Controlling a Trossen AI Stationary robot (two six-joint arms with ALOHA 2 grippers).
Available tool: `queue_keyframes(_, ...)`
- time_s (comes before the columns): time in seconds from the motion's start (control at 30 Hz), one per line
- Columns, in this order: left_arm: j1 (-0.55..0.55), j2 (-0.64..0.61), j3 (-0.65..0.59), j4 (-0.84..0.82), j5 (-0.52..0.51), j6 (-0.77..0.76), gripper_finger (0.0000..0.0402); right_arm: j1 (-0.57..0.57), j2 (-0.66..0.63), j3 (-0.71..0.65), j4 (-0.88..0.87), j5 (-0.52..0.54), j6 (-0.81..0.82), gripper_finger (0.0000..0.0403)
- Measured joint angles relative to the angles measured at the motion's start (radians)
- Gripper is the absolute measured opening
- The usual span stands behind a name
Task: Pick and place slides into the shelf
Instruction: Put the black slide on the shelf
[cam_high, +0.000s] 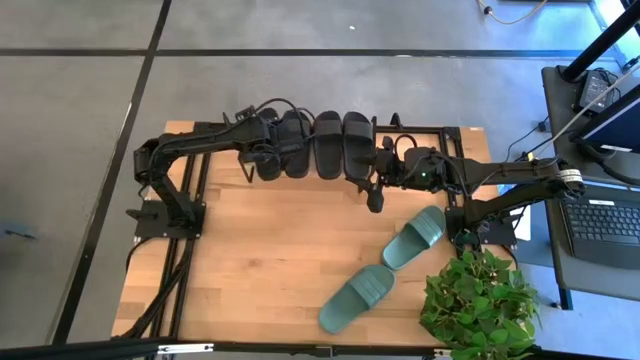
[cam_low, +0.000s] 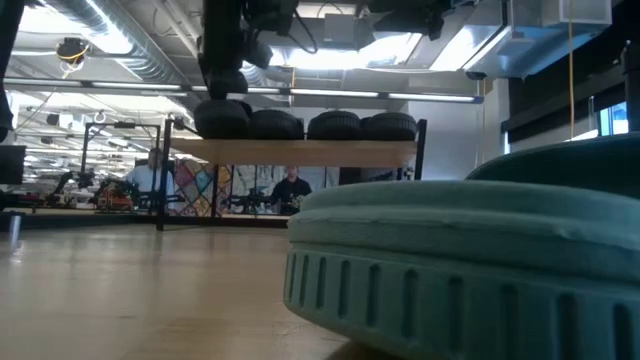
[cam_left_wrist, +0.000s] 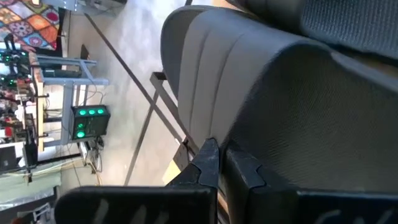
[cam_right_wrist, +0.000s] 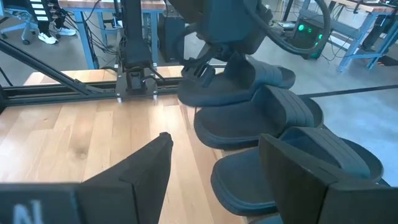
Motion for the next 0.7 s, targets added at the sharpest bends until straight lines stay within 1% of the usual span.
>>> queue_keyframes(0.13,0.005,0.01,0.0,0.007,0.004,0.025,0.0002,0.0,0.0,0.0,0.0,0.0,0.002,0.024)
queue_keyframes(0.4,0.004,0.008,0.0,0.019,0.004,0.026,0.0043,0.0,0.0,0.0,-0.002,0.001,0.002,0.024)
queue_keyframes(0.7,0.012,0.008,0.0,0.026,0.004,0.033,0.006,0.0,0.0,0.0,-0.002,0.001,0.015,0.024)
